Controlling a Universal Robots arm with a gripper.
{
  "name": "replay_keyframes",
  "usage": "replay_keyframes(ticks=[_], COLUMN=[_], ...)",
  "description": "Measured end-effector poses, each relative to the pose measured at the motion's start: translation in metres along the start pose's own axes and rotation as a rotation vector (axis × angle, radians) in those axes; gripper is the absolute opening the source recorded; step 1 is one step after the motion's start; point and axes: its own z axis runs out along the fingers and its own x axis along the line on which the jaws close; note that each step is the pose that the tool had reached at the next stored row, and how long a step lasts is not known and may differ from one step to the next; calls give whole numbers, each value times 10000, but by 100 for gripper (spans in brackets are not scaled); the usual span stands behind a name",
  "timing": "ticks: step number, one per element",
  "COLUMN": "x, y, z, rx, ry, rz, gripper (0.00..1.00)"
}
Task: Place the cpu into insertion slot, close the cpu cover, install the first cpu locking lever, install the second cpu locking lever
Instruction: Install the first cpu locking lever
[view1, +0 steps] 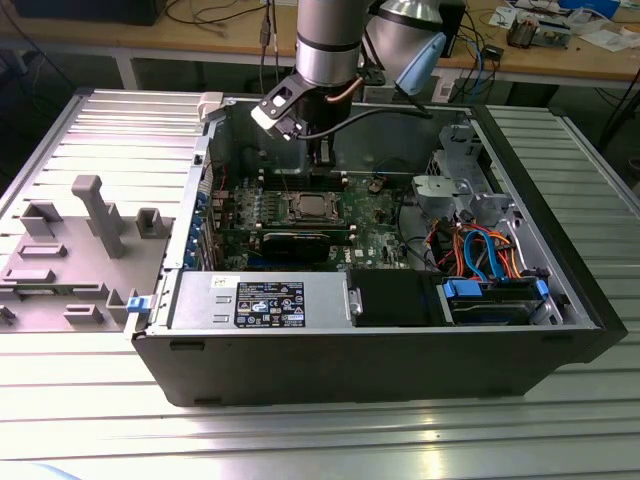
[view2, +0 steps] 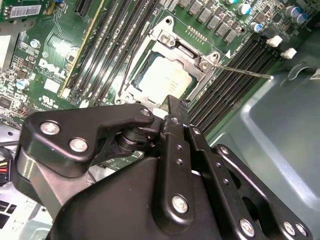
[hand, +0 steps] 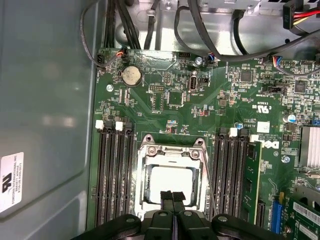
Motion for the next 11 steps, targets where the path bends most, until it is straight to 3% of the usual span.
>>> replay_keyframes(ticks=[11], x=[3], y=[0], z=[-132], rx=[-2], ry=[66], rz=[0], gripper=[11])
